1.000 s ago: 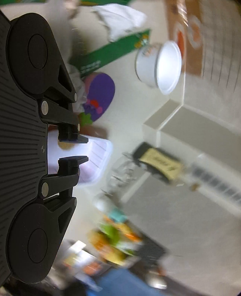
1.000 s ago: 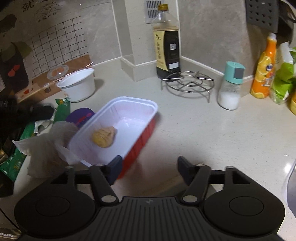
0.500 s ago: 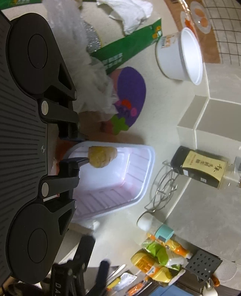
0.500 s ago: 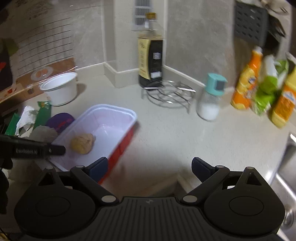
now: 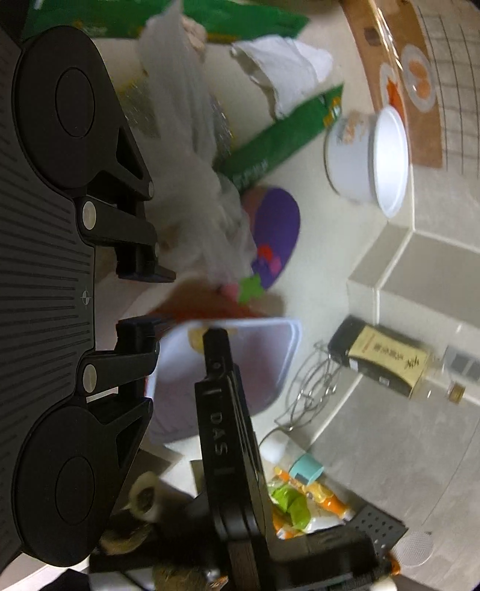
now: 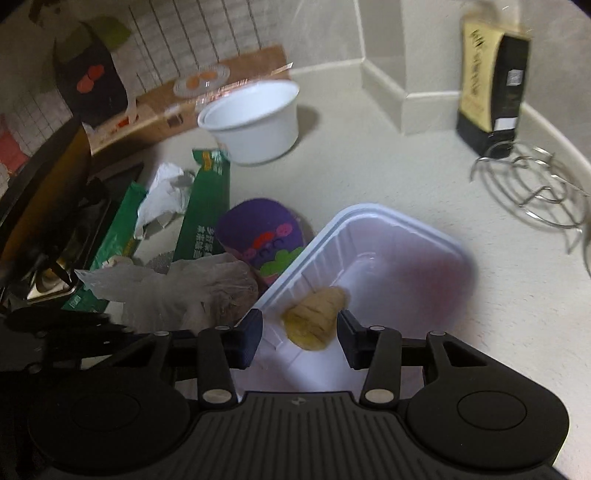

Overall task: Collect trash
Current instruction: 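Close the right gripper on the ginger inside the tray, then lift the ginger out and set it on the counter by the salt shaker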

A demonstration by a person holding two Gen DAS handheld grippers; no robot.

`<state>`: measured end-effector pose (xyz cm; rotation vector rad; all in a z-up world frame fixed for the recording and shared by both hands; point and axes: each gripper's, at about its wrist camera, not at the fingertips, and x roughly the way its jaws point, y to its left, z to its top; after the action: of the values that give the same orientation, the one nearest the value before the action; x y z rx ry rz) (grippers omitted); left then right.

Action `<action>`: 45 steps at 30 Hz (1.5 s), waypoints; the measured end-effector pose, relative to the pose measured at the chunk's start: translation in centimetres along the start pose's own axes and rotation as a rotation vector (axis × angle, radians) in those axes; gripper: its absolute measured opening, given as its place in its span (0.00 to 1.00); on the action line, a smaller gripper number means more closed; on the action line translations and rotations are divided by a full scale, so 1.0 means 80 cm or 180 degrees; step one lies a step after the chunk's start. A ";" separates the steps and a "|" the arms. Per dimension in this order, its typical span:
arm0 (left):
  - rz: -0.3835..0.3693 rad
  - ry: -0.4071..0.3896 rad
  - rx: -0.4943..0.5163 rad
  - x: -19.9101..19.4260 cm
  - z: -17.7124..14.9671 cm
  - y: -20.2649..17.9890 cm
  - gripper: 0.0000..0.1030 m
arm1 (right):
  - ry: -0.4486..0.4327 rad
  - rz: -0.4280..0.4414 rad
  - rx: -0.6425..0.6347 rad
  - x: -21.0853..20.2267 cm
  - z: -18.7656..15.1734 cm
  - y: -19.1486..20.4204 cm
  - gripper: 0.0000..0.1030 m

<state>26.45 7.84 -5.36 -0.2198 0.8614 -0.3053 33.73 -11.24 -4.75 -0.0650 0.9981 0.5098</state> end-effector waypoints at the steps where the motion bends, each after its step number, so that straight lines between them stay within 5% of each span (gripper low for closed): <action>1: 0.0019 0.0001 -0.0022 -0.002 -0.002 0.004 0.21 | 0.0031 -0.0075 -0.0091 0.006 -0.003 0.005 0.43; 13: 0.0077 0.0031 -0.0288 -0.023 -0.032 0.044 0.21 | 0.0193 -0.0239 -0.0444 0.051 -0.007 0.022 0.44; 17: 0.0032 0.0060 -0.0319 -0.024 -0.040 0.046 0.21 | 0.0033 -0.0470 -0.0744 0.050 -0.007 0.035 0.70; 19: 0.0012 0.0056 -0.0313 -0.026 -0.042 0.046 0.21 | 0.0017 -0.0471 -0.0828 0.049 -0.005 0.035 0.71; 22: -0.0030 0.0002 -0.0346 -0.035 -0.046 0.049 0.21 | 0.0074 -0.0296 -0.0560 0.050 0.002 0.020 0.61; 24: -0.0054 -0.0040 -0.0396 -0.041 -0.050 0.053 0.21 | 0.0104 -0.0126 -0.0286 0.051 0.006 0.007 0.44; 31: -0.0043 -0.0151 -0.0641 -0.054 -0.058 0.077 0.21 | 0.0016 -0.0240 0.0064 0.038 0.011 -0.013 0.41; 37: -0.0054 -0.0161 -0.0697 -0.051 -0.055 0.078 0.20 | -0.0374 -0.0350 0.0215 -0.028 0.014 -0.029 0.40; 40: -0.0079 -0.0147 -0.0658 -0.047 -0.054 0.071 0.20 | -0.0667 -0.0534 0.0390 -0.067 0.013 -0.046 0.40; 45: -0.0126 -0.0127 -0.0586 -0.042 -0.050 0.059 0.20 | -0.0825 -0.1356 0.0648 -0.096 -0.003 -0.093 0.40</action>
<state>22.12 13.16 -7.02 -0.4133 0.8468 -0.2576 33.42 -20.78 0.07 -0.0272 0.7485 0.0229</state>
